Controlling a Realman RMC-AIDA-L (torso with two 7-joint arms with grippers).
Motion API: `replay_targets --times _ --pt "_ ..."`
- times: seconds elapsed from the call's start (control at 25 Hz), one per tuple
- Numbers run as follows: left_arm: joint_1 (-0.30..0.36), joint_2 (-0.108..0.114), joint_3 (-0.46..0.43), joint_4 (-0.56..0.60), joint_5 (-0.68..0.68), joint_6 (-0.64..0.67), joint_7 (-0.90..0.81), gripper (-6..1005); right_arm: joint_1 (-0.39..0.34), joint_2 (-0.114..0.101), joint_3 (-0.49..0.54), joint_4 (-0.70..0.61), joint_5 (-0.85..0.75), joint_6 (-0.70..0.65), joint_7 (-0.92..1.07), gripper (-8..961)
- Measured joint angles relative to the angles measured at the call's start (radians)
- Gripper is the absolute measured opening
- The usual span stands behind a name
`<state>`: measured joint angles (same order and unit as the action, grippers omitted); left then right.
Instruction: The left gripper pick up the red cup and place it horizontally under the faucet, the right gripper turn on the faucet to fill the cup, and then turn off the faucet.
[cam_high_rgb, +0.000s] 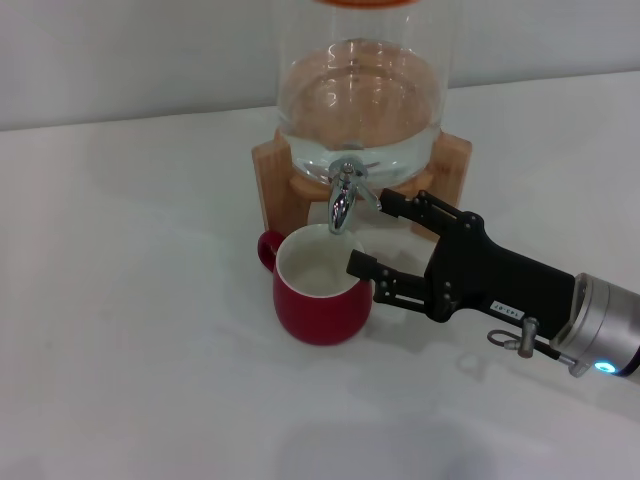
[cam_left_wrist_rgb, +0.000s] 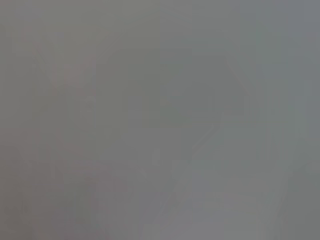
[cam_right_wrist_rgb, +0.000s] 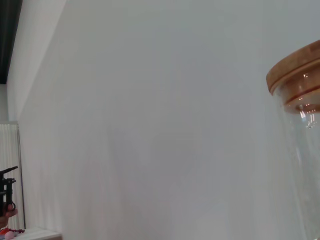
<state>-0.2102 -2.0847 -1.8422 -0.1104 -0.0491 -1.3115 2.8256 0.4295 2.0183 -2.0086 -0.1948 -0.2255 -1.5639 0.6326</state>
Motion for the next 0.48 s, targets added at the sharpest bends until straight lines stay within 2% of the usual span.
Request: replay_targets --times 0.48 --pt "-0.001 0.0 0.0 0.01 0.001 0.0 0.0 835 -0.015 -0.006 0.053 0.0 0.013 -0.003 -0.014 853"
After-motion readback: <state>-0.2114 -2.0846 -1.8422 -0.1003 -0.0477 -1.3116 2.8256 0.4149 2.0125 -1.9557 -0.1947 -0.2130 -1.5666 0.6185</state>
